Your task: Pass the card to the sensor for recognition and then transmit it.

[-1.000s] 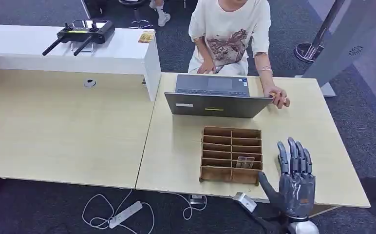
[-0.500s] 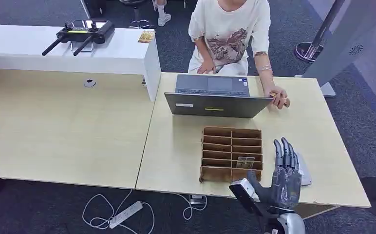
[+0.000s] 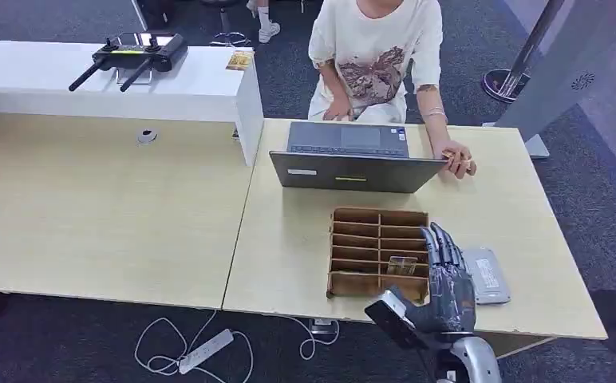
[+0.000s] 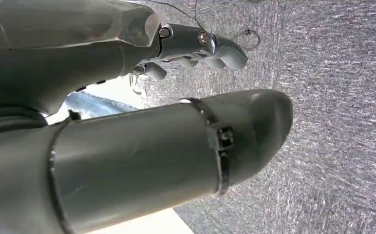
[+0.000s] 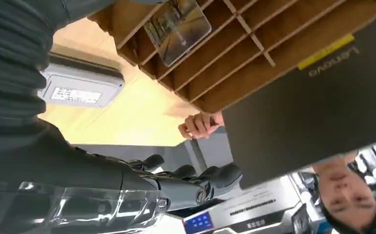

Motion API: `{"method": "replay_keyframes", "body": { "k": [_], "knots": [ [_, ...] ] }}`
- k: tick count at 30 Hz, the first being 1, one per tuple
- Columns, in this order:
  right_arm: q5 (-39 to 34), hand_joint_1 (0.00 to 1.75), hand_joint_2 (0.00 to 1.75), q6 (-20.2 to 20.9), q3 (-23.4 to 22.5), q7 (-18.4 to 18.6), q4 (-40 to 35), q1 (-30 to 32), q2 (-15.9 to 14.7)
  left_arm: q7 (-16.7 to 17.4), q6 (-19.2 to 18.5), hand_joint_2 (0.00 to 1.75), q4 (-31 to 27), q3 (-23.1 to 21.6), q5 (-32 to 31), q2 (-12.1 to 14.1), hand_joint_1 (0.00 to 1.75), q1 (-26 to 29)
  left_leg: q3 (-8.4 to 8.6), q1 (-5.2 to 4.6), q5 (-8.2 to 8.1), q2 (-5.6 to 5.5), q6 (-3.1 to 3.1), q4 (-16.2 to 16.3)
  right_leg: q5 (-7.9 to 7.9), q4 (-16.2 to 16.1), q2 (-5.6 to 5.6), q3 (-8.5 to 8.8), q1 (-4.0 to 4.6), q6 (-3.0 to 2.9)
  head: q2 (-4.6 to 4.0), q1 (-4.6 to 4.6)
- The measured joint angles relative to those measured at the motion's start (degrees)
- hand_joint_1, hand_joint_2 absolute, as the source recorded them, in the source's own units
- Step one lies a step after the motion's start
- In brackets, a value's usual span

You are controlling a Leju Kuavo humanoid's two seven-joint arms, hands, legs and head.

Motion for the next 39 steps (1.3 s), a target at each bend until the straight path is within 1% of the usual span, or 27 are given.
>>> {"method": "replay_keyframes", "body": {
  "k": [3, 6, 7, 8, 10, 11, 13, 14, 16, 17, 18, 19, 20, 22, 23, 24, 25, 28, 29, 30, 31, 32, 34, 35, 37, 39],
  "knots": [
    [4.51, 0.0, 1.75, 0.7, 0.7, 3.55, 1.79, -1.44, -0.39, 0.02, -0.31, 0.0, 0.0, -0.26, -0.02, 0.0, 0.0, -0.11, -0.01, 0.0, 0.0, -0.03, 0.0, 0.0, 0.0, 0.0, -0.04, 0.01, 0.0, 0.0, 0.0, 0.02],
    [8.34, 0.0, 1.75, 1.37, 1.4, 6.24, 2.88, -2.77, -0.44, 0.02, -0.66, 0.0, 0.0, -0.5, -0.02, 0.0, 0.0, -0.24, 0.0, 0.0, 0.0, -0.02, 0.0, 0.0, 0.0, 0.01, -0.02, 0.0, 0.0, 0.0, 0.0, 0.0],
    [9.37, 0.0, 1.75, 2.0, 1.57, 6.97, 3.06, -3.13, -0.44, 0.02, -0.72, 0.0, 0.0, -0.59, -0.02, 0.0, 0.0, -0.26, 0.0, 0.0, 0.0, -0.02, 0.0, 0.0, 0.0, 0.01, -0.02, 0.0, 0.01, 0.0, 0.0, 0.0],
    [10.46, 0.03, 1.75, 2.51, 1.7, 7.67, 3.23, -3.5, -0.44, 0.02, -0.85, 0.0, 0.0, -0.68, -0.02, 0.02, 0.0, -0.31, 0.0, 0.0, 0.01, -0.03, 0.0, 0.0, 0.0, 0.01, -0.03, 0.0, 0.01, 0.0, 0.0, 0.0],
    [12.01, 0.03, 1.75, 2.95, 1.86, 8.37, 3.25, -4.07, -0.44, 0.02, -0.96, 0.0, 0.0, -0.76, -0.02, 0.02, 0.0, -0.35, 0.0, 0.0, 0.01, -0.03, 0.0, 0.0, 0.0, 0.01, -0.03, 0.0, 0.01, 0.0, 0.0, 0.0],
    [12.99, 0.16, 1.75, 2.93, 1.88, 8.72, 3.23, -4.27, -0.44, 0.02, -0.98, 0.0, 0.0, -0.81, -0.02, 0.02, 0.0, -0.36, 0.0, 0.0, 0.0, -0.03, 0.0, 0.0, 0.0, 0.01, -0.03, 0.0, 0.01, 0.0, 0.0, 0.0],
    [14.29, 0.21, 1.75, 2.82, 1.9, 9.07, 3.23, -4.56, -0.44, 0.02, -1.07, 0.0, 0.0, -1.03, -0.02, 0.04, 0.0, -0.4, -0.01, 0.0, 0.0, -0.03, 0.0, 0.0, 0.0, 0.01, -0.03, 0.0, 0.0, 0.0, 0.0, 0.02],
    [14.69, 0.35, 1.75, 2.75, 1.9, 9.09, 3.21, -4.64, -0.44, 0.02, -1.07, 0.0, 0.0, -1.16, -0.02, 0.04, 0.0, -0.42, -0.01, 0.0, 0.0, -0.03, 0.0, 0.0, -0.01, 0.01, -0.03, 0.0, 0.0, 0.0, 0.0, 0.0],
    [15.25, 0.49, 1.75, 2.69, 1.9, 9.11, 3.17, -4.83, -0.44, 0.02, -1.07, 0.0, 0.0, -1.49, -0.02, 0.04, 0.0, -0.47, -0.01, 0.0, 0.0, -0.03, 0.0, 0.0, -0.01, 0.01, -0.03, 0.0, 0.0, 0.0, 0.0, 0.0],
    [15.43, 0.79, 1.75, 2.69, 1.9, 9.11, 3.17, -4.88, -0.44, 0.02, -1.09, 0.0, 0.0, -1.57, -0.02, 0.07, 0.0, -0.48, -0.01, 0.0, 0.0, -0.03, 0.0, 0.0, -0.01, 0.01, -0.03, 0.0, 0.0, 0.0, 0.0, 0.0],
    [15.54, 0.86, 1.75, 2.69, 1.9, 9.11, 3.14, -4.91, -0.44, 0.02, -1.09, 0.0, 0.0, -1.62, -0.02, 0.07, 0.0, -0.49, -0.01, 0.0, 0.0, -0.03, 0.0, 0.0, -0.01, 0.0, -0.03, 0.0, 0.0, 0.0, 0.0, 0.02],
    [15.73, 0.96, 1.75, 2.69, 1.9, 9.13, 3.12, -4.93, -0.44, 0.02, -1.09, 0.0, 0.0, -1.64, -0.02, 0.07, 0.0, -0.49, -0.01, 0.0, 0.0, -0.03, 0.0, 0.0, -0.01, 0.0, -0.03, 0.0, 0.0, 0.0, 0.0, 0.0],
    [16.0, 1.24, 1.75, 2.69, 1.9, 9.18, 2.95, -4.93, -0.44, 0.02, -1.07, 0.0, 0.0, -1.66, -0.02, 0.07, 0.0, -0.5, -0.02, 0.0, 0.0, -0.03, 0.0, 0.0, -0.01, 0.0, -0.03, 0.0, 0.0, 0.0, 0.0, 0.02],
    [16.06, 1.22, 1.75, 2.69, 1.9, 9.31, 2.66, -5.02, -0.44, 0.02, -1.09, 0.0, 0.0, -1.7, -0.02, 0.07, 0.0, -0.5, -0.01, 0.0, 0.0, -0.02, 0.0, 0.0, 0.0, 0.0, -0.03, 0.0, 0.0, 0.0, 0.0, 0.02],
    [16.3, 1.13, 1.75, 2.73, 1.9, 9.4, 2.6, -5.07, -0.44, 0.02, -1.09, 0.0, 0.0, -1.75, -0.02, 0.07, 0.0, -0.51, -0.01, 0.0, 0.0, -0.03, 0.0, 0.0, 0.0, 0.0, -0.03, 0.0, 0.0, 0.0, 0.0, 0.0],
    [16.85, 1.13, 1.75, 2.75, 1.9, 9.51, 2.32, -5.06, -0.44, 0.02, -1.09, 0.0, 0.0, -1.81, -0.02, 0.07, 0.0, -0.51, -0.01, 0.0, 0.0, -0.03, 0.0, 0.0, 0.0, 0.01, -0.03, 0.0, 0.0, 0.0, 0.0, 0.02],
    [17.22, 1.26, 1.75, 2.77, 1.9, 9.51, 2.07, -5.06, -0.44, 0.02, -1.07, 0.0, 0.0, -1.84, -0.02, 0.07, 0.0, -0.52, -0.01, 0.0, 0.0, -0.03, 0.0, 0.0, 0.0, 0.01, -0.03, 0.0, 0.0, 0.0, 0.0, 0.0],
    [17.88, 1.26, 1.75, 2.95, 1.9, 9.48, 1.59, -5.06, -0.44, 0.04, -1.09, 0.0, 0.0, -1.97, -0.02, 0.07, 0.0, -0.54, -0.01, 0.0, 0.0, -0.03, 0.0, 0.0, -0.01, 0.01, -0.03, 0.0, 0.0, 0.0, 0.0, 0.0],
    [17.96, 1.15, 1.75, 3.04, 1.9, 9.46, 1.57, -5.08, -0.44, 0.11, -1.11, 0.0, 0.0, -2.05, -0.02, 0.09, 0.0, -0.56, -0.01, 0.0, 0.0, -0.03, 0.0, 0.0, 0.0, 0.01, -0.03, 0.0, 0.0, 0.0, 0.0, 0.0],
    [17.99, 0.8, 1.75, 3.12, 1.9, 9.44, 1.57, -5.09, -0.41, 0.13, -1.16, 0.0, 0.0, -2.12, -0.02, 0.09, 0.0, -0.58, -0.01, 0.0, 0.0, -0.03, 0.0, 0.0, -0.01, 0.01, -0.03, 0.0, 0.0, 0.0, 0.0, 0.0],
    [18.03, 0.59, 1.75, 3.14, 1.9, 9.42, 1.57, -5.09, -0.41, 0.15, -1.2, 0.0, 0.0, -2.19, -0.02, 0.09, 0.0, -0.61, -0.01, 0.0, 0.0, -0.03, 0.0, 0.0, -0.01, 0.01, -0.03, 0.0, 0.0, 0.0, 0.0, 0.0],
    [18.05, 0.61, 1.75, 3.19, 1.9, 9.29, 1.57, -5.12, -0.41, 0.2, -1.29, 0.0, 0.0, -2.21, -0.02, 0.09, 0.0, -0.63, -0.01, 0.0, 0.0, -0.03, 0.0, 0.0, -0.01, 0.01, -0.03, 0.0, 0.0, 0.0, 0.0, 0.0],
    [18.14, 0.59, 1.75, 3.39, 1.9, 9.05, 1.59, -5.25, -0.35, 0.22, -1.38, 0.0, 0.0, -2.36, -0.02, 0.09, 0.0, -0.68, -0.02, 0.0, 0.0, -0.03, 0.0, 0.0, -0.01, 0.01, -0.03, 0.0, 0.0, 0.0, 0.0, 0.0],
    [18.32, 0.51, 1.75, 3.58, 1.9, 8.91, 1.66, -5.4, -0.3, 0.22, -1.46, 0.0, 0.0, -2.47, -0.02, 0.09, 0.0, -0.7, -0.02, 0.0, 0.0, -0.03, 0.0, 0.0, -0.01, 0.01, -0.03, 0.0, 0.0, 0.0, 0.0, 0.0],
    [18.99, 0.52, 1.75, 3.91, 1.9, 8.61, 2.01, -5.97, -0.28, 0.22, -1.55, 0.0, 0.0, -2.67, -0.02, 0.11, 0.0, -0.76, -0.02, 0.0, 0.0, -0.03, 0.0, 0.0, 0.0, 0.01, -0.03, 0.0, 0.0, 0.0, 0.0, 0.0],
    [19.3, 0.45, 1.75, 4.13, 2.03, 8.28, 2.47, -6.64, -0.28, 0.2, -1.66, 0.0, 0.0, -2.86, -0.02, 0.15, 0.0, -0.82, -0.02, 0.0, 0.0, -0.03, 0.0, 0.0, 0.0, 0.01, -0.03, 0.0, 0.0, 0.0, 0.0, 0.02]
  ]
}}
